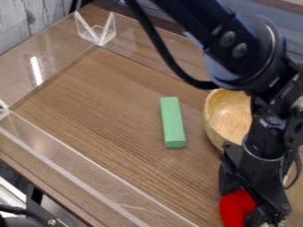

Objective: Move the red object to the left side of the table

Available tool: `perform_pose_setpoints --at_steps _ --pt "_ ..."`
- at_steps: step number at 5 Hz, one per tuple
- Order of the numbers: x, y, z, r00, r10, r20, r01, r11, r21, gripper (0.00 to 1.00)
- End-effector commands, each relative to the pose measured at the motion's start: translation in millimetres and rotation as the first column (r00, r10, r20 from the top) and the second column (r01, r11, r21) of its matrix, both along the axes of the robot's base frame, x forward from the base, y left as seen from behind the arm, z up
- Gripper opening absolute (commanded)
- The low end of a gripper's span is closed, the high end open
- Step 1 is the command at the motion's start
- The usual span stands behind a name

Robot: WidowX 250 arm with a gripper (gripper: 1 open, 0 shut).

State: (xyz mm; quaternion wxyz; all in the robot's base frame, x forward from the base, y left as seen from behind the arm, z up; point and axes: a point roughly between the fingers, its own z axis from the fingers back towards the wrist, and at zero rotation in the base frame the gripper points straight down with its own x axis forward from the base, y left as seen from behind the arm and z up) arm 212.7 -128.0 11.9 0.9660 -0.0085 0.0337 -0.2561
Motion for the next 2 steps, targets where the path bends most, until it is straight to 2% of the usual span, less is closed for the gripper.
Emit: perform_pose_setpoints --at_steps 1,2 --pt "4.8 7.9 -15.6 1.0 0.02 -0.01 -0.02 1.0 0.007 1.0" --pt "6.1 9.9 -19.6 1.0 0.029 -0.011 -0.029 1.0 0.003 1.0"
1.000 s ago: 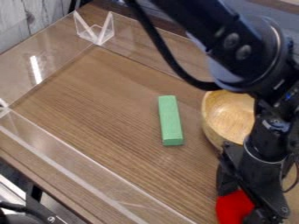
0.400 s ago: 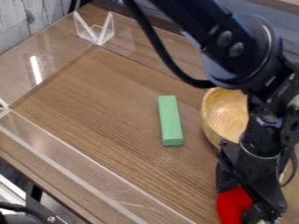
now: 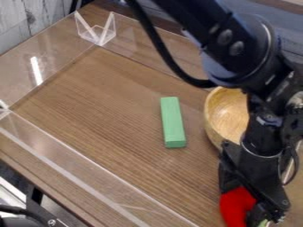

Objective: Move the red object to the left side of the table

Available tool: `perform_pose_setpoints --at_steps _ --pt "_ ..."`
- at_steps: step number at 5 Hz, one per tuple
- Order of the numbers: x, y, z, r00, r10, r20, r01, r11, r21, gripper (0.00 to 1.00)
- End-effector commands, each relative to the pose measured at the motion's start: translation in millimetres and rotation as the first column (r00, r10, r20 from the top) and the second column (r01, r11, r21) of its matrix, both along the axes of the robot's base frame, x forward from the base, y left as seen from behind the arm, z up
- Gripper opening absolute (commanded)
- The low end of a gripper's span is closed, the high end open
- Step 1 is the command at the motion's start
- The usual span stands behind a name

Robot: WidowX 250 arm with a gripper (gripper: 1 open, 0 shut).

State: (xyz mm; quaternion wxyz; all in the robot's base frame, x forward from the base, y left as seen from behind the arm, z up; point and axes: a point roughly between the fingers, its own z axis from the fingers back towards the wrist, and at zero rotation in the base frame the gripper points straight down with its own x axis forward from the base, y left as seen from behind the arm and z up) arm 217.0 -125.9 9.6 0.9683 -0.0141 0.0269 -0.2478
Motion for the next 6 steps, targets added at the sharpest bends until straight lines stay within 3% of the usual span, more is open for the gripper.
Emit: perform_pose_setpoints --at_steps 1,5,6 --pt "2.9 9.9 -20.7 1.0 0.02 -0.022 -0.02 1.0 0.014 1.0" --pt "7.1 20.3 -34.2 0.998 0.06 -0.037 -0.06 0.998 0.009 1.0" --pt "8.9 20.9 -36.9 0.996 0.076 -0.037 -0.075 0.997 0.005 0.0"
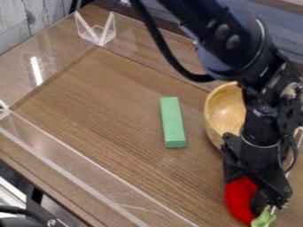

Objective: Move the red object to the left side of the table

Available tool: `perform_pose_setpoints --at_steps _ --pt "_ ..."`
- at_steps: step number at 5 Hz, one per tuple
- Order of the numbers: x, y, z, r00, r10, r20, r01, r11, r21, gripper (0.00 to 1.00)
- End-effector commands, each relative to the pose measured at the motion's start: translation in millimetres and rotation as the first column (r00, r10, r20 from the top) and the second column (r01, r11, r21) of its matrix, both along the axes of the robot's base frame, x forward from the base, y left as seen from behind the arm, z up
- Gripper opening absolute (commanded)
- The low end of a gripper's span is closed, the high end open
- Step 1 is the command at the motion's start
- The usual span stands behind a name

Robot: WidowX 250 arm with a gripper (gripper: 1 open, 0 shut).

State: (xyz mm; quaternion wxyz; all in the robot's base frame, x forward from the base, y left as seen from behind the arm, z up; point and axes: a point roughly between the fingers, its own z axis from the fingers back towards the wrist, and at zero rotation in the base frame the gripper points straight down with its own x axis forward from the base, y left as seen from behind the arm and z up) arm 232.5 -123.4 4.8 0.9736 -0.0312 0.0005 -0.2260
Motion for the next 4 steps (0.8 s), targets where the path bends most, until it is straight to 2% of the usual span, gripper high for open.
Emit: perform_pose_setpoints --at_steps 1,4 --pt "-4.9 18.8 -31.8 0.996 0.047 -0.08 -0.044 0.998 0.04 0.0" --pt "-3.5 21.0 -22.0 0.99 0.106 -0.087 -0.106 0.994 0.013 0.0"
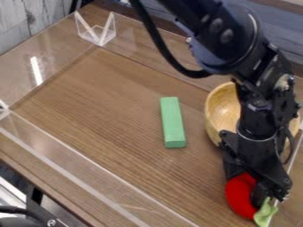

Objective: Move the red object to the left side of the table

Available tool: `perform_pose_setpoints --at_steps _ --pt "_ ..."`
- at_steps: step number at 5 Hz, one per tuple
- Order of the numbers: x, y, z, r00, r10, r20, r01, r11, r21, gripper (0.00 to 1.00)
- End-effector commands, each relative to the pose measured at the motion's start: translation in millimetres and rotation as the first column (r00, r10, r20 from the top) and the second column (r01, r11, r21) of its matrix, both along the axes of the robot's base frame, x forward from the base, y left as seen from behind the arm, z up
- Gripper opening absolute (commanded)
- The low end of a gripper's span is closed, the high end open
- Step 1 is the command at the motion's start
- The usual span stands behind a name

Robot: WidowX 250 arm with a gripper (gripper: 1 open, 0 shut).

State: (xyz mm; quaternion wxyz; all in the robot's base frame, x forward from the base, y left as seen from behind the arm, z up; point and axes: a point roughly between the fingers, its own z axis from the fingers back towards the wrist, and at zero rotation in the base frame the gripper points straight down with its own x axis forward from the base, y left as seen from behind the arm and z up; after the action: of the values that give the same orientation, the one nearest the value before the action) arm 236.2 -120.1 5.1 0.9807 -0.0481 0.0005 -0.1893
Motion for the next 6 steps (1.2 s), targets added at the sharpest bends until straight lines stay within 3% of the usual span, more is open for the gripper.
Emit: perform_pose_setpoints --at_steps 1,6 --pt "-7.3 18.8 -18.5 0.995 0.053 -0.082 -0.051 0.998 0.029 0.0" --pt "-8.2 23.2 -1.7 0.981 0.164 -0.1 -0.167 0.986 -0.025 0.0"
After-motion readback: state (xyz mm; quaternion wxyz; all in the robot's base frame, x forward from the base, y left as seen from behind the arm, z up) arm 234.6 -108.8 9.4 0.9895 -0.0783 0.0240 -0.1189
